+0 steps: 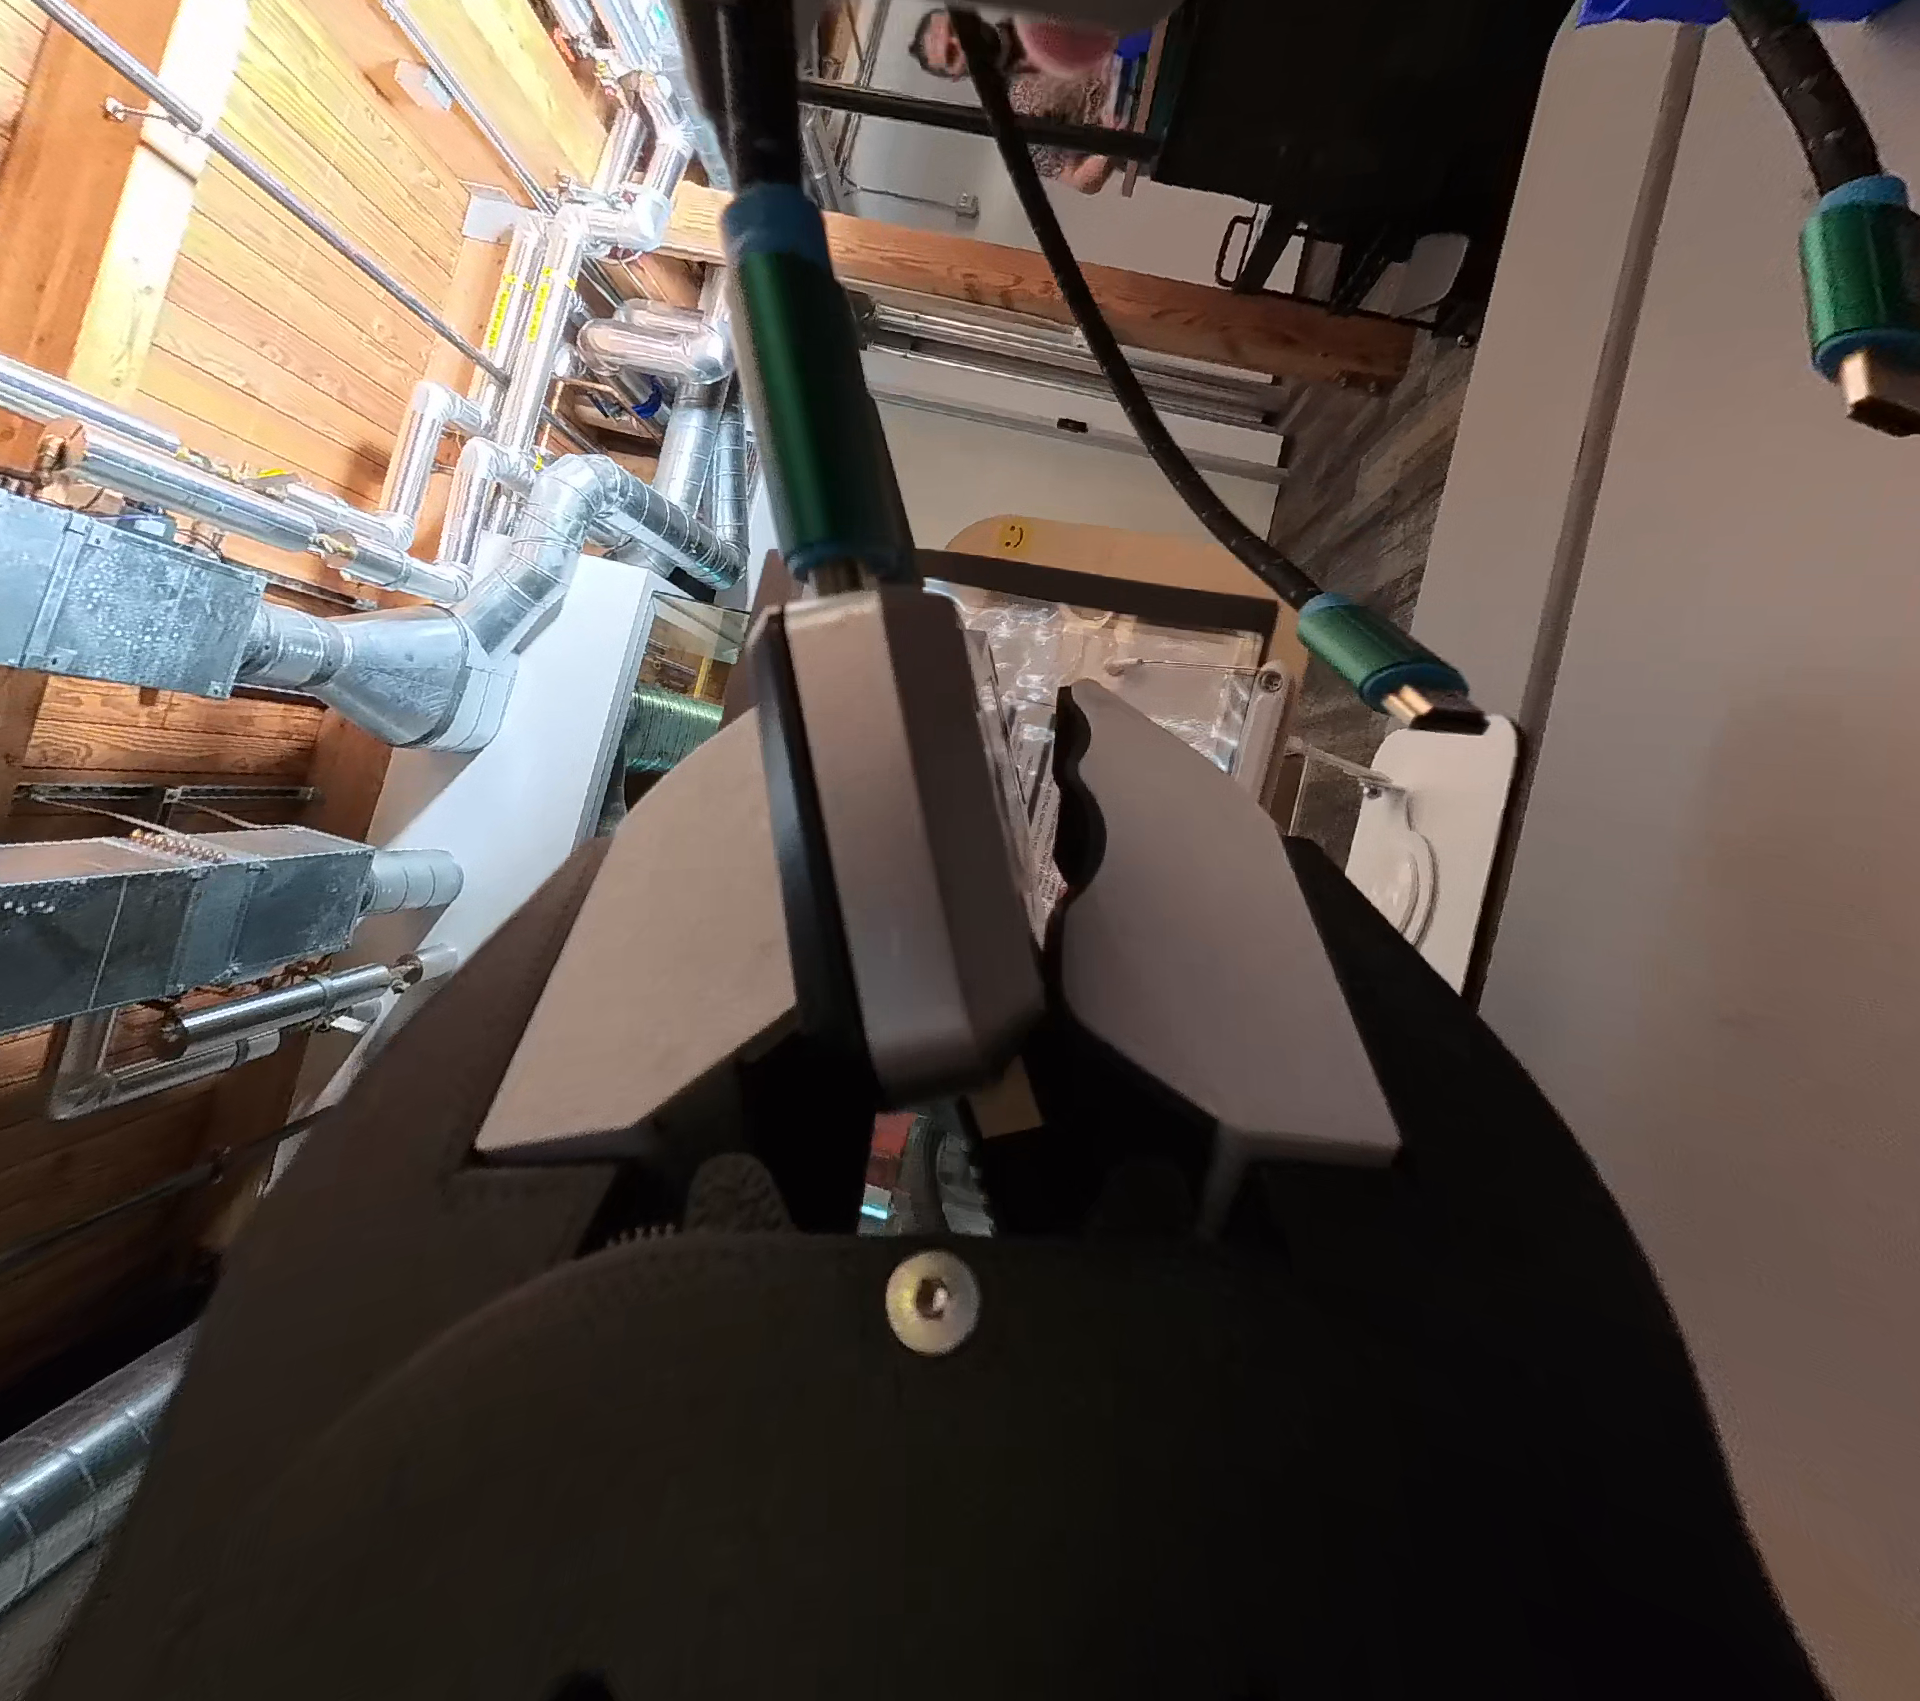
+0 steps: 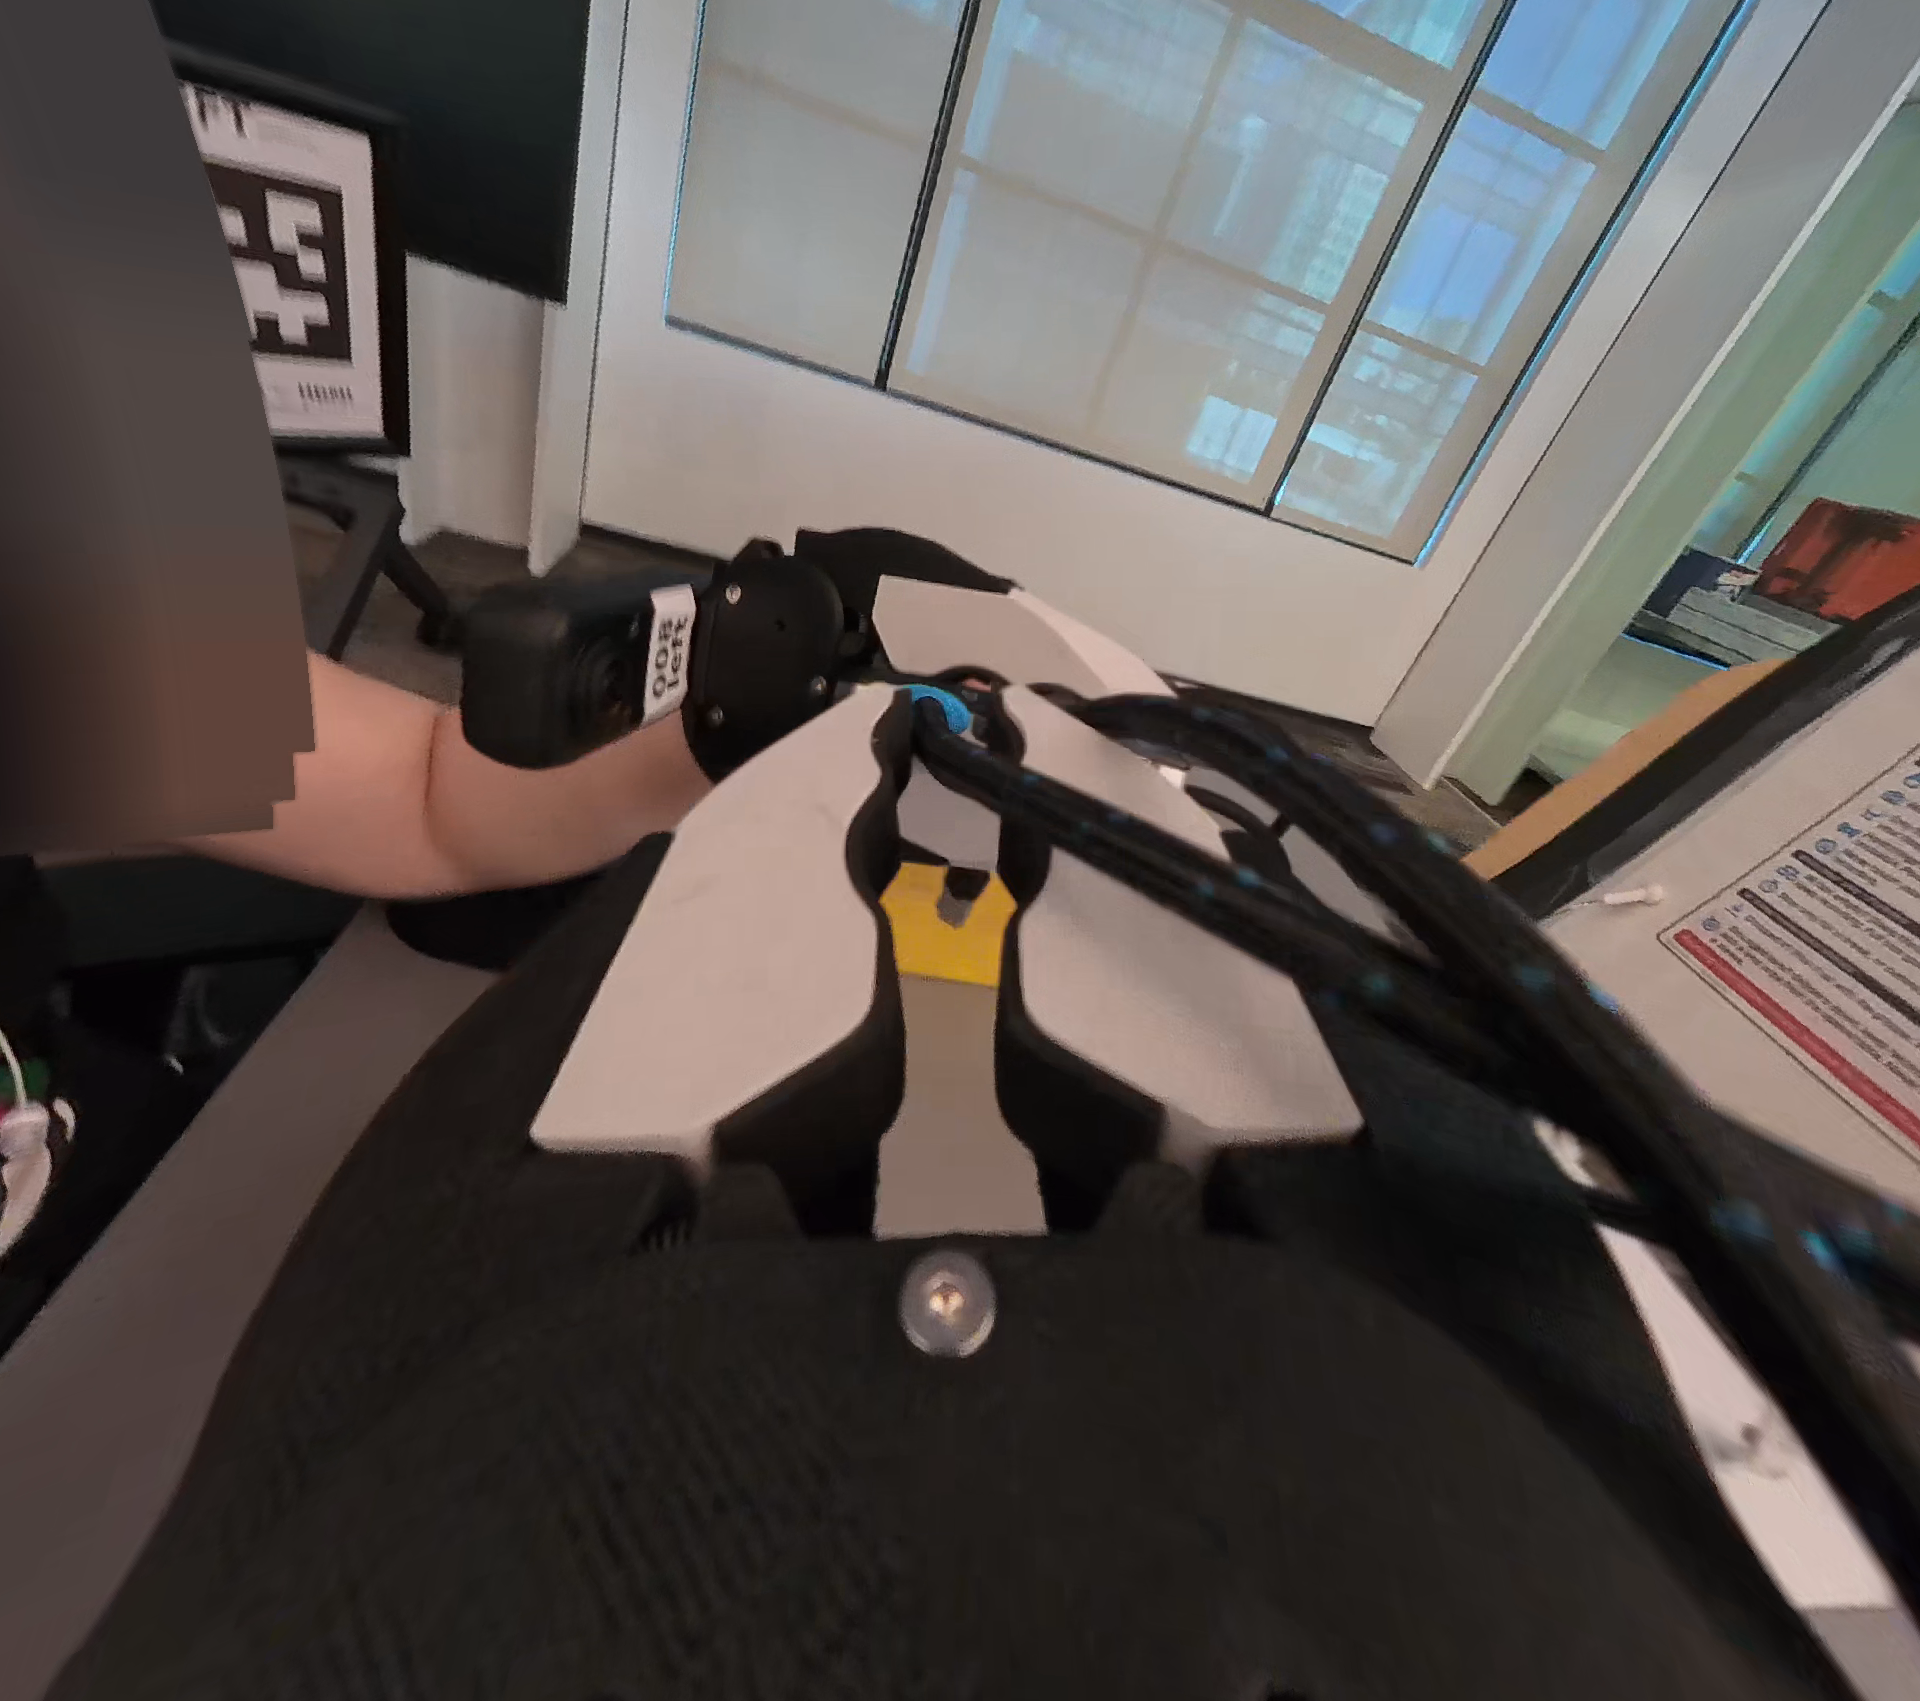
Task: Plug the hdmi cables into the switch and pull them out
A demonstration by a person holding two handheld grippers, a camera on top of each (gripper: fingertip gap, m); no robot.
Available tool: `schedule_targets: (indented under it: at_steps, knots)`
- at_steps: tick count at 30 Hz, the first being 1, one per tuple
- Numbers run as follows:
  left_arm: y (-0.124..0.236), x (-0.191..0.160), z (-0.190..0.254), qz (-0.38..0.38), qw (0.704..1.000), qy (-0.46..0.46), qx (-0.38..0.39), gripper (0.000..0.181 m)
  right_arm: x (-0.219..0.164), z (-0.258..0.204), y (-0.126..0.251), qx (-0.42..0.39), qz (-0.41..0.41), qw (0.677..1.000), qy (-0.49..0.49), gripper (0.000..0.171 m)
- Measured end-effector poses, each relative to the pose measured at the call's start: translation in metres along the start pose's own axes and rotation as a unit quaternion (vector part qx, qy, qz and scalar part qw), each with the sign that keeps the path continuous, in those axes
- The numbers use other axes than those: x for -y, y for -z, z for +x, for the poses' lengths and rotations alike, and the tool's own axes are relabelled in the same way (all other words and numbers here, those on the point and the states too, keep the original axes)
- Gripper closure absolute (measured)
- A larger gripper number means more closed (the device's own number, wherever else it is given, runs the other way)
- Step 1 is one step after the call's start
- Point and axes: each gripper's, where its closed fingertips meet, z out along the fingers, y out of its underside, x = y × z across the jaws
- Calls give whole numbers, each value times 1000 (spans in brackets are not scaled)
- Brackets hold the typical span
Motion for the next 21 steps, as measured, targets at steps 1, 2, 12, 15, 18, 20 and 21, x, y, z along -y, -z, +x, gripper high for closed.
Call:
schedule_targets:
  at_steps: [1, 2, 12, 15, 18, 20, 21]
  knots:
    - [0, -1, -1, -2, 1000, 1, 2, 143, 2, 1, 1, 5, 9, 1000, -18, 158]
    - [0, -2, -2, -4, 1000, 1, 3, 143, 1, 0, 1, 13, 9, 999, -32, 160]
    - [-2, -1, 8, -3, 1000, 0, -23, 144, -6, 2, 3, 34, -7, 996, -79, 164]
    - [-2, 2, 15, -2, 999, -3, -37, 144, -9, 4, 6, 31, -21, 997, -73, 163]
    - [-5, 0, 20, -6, 999, 0, -43, 144, -14, 5, 7, 25, -36, 997, -61, 163]
    - [-6, -1, 23, -9, 999, -2, -45, 144, -18, 6, 8, 25, -43, 997, -59, 163]
    - [-6, -1, 24, -8, 999, 1, -47, 144, -18, 6, 8, 25, -41, 997, -62, 163]
